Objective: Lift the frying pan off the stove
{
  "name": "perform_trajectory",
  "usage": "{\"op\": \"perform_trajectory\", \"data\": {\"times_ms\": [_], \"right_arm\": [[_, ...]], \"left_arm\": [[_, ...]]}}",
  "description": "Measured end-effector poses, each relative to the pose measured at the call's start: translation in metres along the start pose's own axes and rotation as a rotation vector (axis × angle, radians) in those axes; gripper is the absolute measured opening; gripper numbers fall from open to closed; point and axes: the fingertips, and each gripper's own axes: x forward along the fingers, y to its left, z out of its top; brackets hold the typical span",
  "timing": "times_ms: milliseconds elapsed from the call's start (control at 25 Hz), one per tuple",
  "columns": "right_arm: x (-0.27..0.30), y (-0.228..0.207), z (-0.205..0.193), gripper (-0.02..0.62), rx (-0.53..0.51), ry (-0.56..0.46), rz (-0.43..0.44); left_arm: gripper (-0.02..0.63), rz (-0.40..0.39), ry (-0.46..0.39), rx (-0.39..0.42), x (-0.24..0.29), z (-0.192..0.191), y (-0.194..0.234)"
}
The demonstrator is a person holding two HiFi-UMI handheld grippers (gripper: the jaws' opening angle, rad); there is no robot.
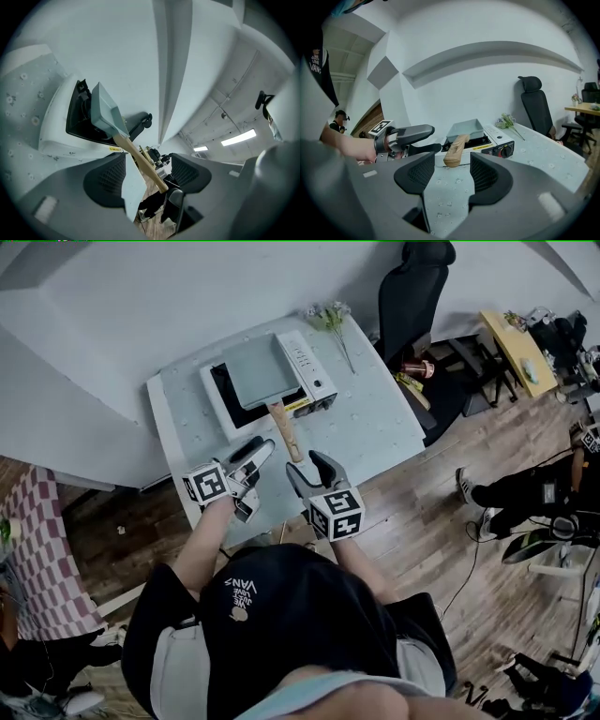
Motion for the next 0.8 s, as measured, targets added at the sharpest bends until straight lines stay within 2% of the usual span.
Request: {"op": "perform_trajectory", "data": {"times_ms": [200,360,800], "right_arm": [[0.01,-0.002,-0.002,0.227,0.007,0.009,-0.045],[0.016,-0.004,-0.002,0.227,0.009,0.019,-0.064],[0.026,-0.008,-0.001,0.225,-0.011,0.027,-0.078]], "left_arm": [[0.287,-0.01,0.038,-0.079,0.018,0.001,0.016],[0.29,-0.018,0.019,-0.129,0.033,0.009,0.027],[0.298,-0.012,0.018,-0.184,0.058,0.016,0.049]]}}
